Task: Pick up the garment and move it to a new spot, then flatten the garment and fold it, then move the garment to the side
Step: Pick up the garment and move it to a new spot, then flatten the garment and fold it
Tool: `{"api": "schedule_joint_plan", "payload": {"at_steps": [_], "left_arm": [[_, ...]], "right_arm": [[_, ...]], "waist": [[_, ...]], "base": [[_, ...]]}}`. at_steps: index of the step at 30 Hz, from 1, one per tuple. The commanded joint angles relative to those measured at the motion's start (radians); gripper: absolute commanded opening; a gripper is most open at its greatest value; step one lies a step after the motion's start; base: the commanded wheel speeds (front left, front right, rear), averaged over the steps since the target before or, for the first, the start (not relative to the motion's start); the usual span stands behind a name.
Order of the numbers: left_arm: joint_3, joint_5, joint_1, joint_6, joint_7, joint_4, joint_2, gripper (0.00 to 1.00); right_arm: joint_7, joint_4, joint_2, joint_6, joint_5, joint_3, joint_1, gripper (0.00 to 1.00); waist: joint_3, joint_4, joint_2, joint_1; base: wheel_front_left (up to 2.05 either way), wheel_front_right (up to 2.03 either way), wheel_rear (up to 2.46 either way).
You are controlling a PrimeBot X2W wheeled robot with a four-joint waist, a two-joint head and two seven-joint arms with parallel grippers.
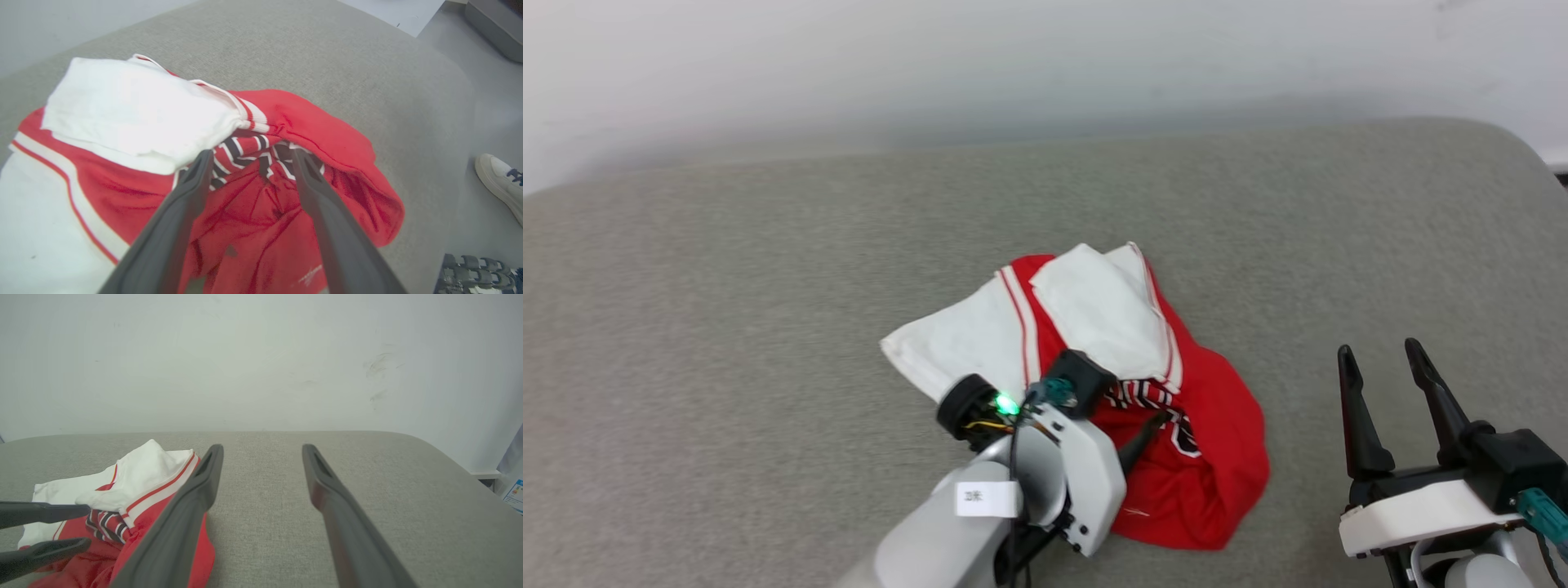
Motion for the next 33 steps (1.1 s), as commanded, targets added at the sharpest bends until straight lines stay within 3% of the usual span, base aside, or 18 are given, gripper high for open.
{"api": "schedule_joint_plan", "payload": {"at_steps": [1, 5, 10, 18, 23, 33], "left_arm": [[0.016, -0.014, 0.024, 0.008, -0.01, -0.029, 0.021, 1.0], [0.081, -0.037, 0.058, 0.052, -0.049, -0.119, 0.087, 1.0], [0.194, -0.072, 0.158, 0.116, -0.197, -0.236, 0.169, 1.0], [0.3, -0.051, 0.323, 0.161, -0.354, -0.328, 0.234, 1.0], [0.424, 0.04, 0.439, 0.139, -0.359, -0.425, 0.192, 1.0], [0.604, 0.194, 0.564, 0.025, -0.358, -0.486, 0.056, 1.0]], "right_arm": [[-0.002, 0.003, 0.002, -0.001, -0.007, -0.004, 0.013, 1.0], [-0.002, 0.002, 0.002, -0.001, -0.019, -0.011, 0.023, 1.0], [-0.002, 0.0, 0.002, -0.001, -0.021, -0.011, 0.04, 1.0], [-0.002, -0.001, 0.002, -0.001, -0.018, -0.007, 0.058, 1.0], [-0.002, 0.0, 0.002, -0.001, -0.022, 0.004, 0.064, 1.0], [-0.002, 0.002, 0.002, -0.001, -0.017, 0.015, 0.06, 1.0]], "waist": [[-0.045, 0.058, 0.0, -0.0001], [-0.07, 0.1, 0.0, -0.0001], [-0.094, 0.13, 0.0, -0.0001], [-0.106, 0.142, 0.0, -0.0001], [-0.096, 0.145, 0.0, -0.0001], [-0.087, 0.13, 0.0, -0.0001]], "base": [[0.0, 0.0, 0.0], [0.0, 0.0, 0.0], [0.0, 0.0, 0.0], [0.0, 0.0, 0.0], [0.0, 0.0, 0.0], [0.0, 0.0, 0.0]]}}
